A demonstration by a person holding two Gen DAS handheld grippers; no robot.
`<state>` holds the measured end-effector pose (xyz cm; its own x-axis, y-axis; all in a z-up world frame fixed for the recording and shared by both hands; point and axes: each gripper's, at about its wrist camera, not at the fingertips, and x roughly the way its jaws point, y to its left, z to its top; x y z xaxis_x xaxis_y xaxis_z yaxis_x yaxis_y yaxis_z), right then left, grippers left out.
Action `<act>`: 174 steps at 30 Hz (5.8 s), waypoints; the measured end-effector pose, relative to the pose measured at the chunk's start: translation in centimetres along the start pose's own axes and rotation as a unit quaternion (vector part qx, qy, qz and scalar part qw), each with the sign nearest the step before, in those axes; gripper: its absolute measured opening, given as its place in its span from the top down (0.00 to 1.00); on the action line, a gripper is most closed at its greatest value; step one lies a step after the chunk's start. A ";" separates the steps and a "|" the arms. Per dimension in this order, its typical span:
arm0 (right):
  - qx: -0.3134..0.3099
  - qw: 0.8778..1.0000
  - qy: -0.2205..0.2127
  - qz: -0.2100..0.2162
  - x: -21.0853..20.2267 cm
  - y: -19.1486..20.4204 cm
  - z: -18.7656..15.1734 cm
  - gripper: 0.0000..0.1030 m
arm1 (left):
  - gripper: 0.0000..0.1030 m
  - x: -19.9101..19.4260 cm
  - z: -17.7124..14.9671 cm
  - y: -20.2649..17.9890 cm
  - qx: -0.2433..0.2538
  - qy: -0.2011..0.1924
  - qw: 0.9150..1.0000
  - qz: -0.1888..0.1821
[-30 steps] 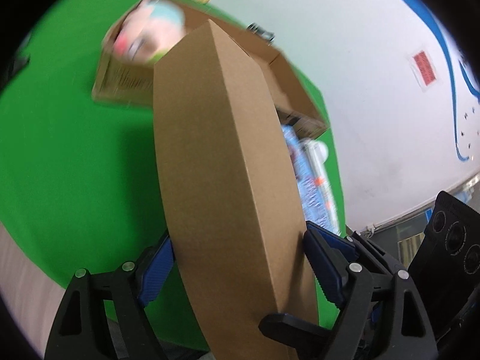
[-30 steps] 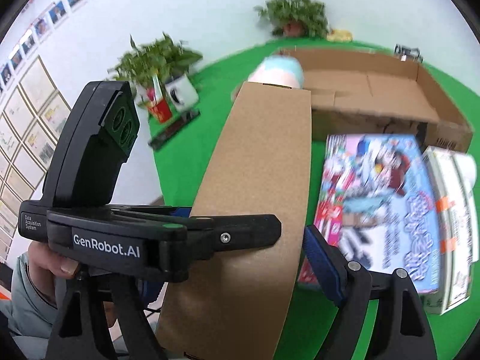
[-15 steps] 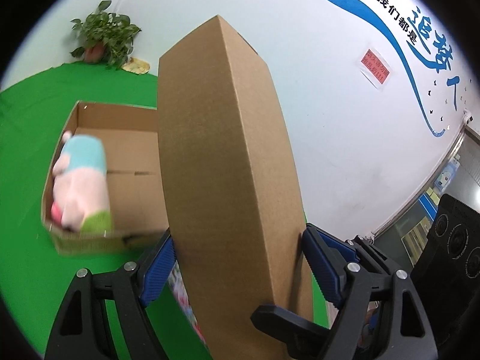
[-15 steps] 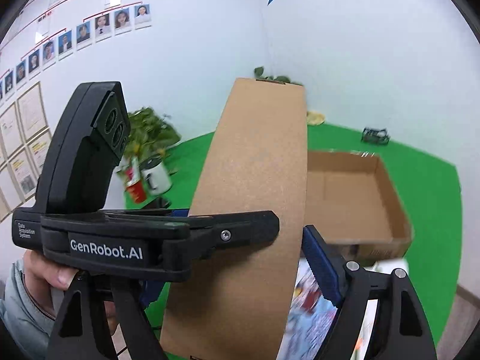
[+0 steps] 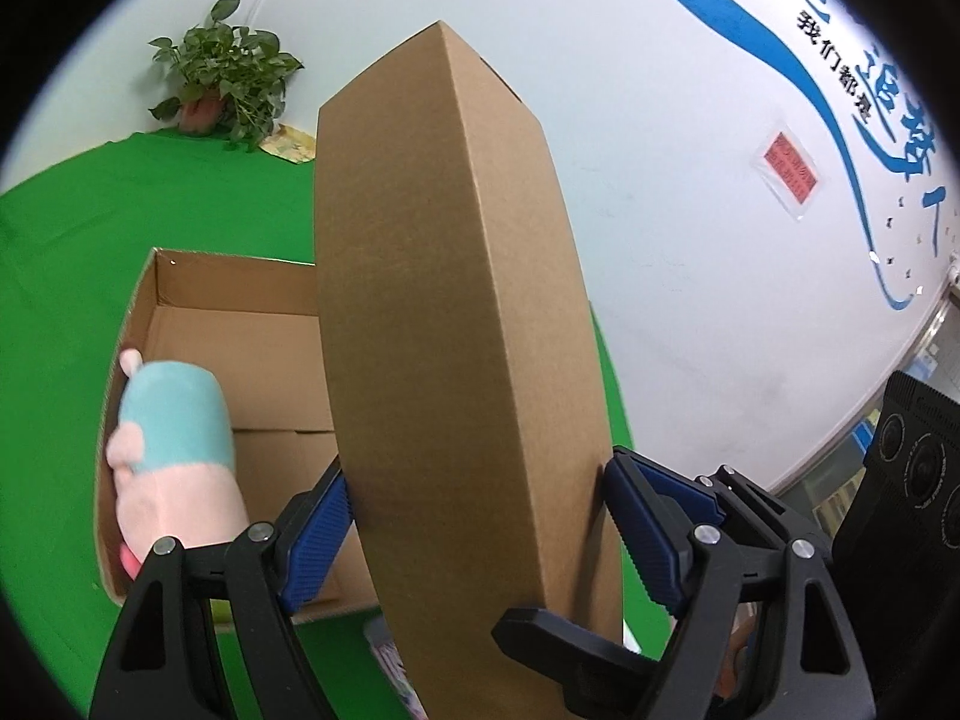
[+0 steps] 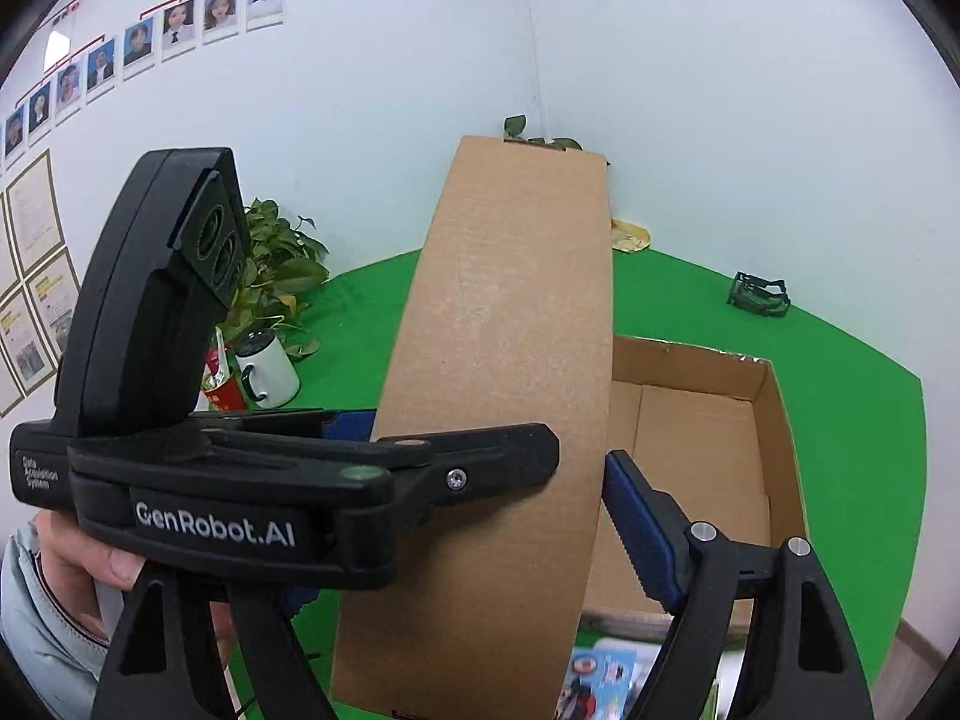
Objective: Organize objects
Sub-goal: 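Carry the long brown box upright with the left gripper over the open box, then lower the long brown box into the open box beside the plush and release, then grasp the colourful board-game box with the left gripper and lift it, then carry the board-game box with the left gripper and lay it in the open box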
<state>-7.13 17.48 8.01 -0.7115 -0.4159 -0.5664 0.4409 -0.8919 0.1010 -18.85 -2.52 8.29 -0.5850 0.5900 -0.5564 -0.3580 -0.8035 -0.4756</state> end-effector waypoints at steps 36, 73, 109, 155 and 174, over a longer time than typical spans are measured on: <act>0.055 0.996 0.073 0.022 14.2 -1.2 2.8 0.24 | 0.21 4.7 0.7 10.4 -0.142 0.064 0.988 -0.005; 0.167 0.972 0.145 0.085 18.7 -8.4 -4.5 0.11 | 0.24 -3.1 -3.9 10.5 -0.063 0.019 0.985 0.162; 0.046 0.990 0.011 -0.132 -8.5 -6.8 -17.3 0.00 | 0.23 -3.8 -14.0 -6.0 0.054 -0.061 0.981 0.178; 0.024 0.964 0.257 0.068 5.2 0.0 -22.8 0.07 | 0.33 2.4 -21.0 6.4 -0.133 0.177 0.975 -0.034; 0.090 0.981 0.170 0.033 1.9 -1.0 -21.7 0.36 | 0.45 -1.5 -19.7 3.1 -0.067 0.094 0.993 0.014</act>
<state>2.90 21.45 -10.91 -0.4472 -0.4177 -0.7909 0.3546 -0.8946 0.2719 -4.79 -4.35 -5.82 -0.4429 0.5818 -0.6822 -0.2363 -0.8097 -0.5372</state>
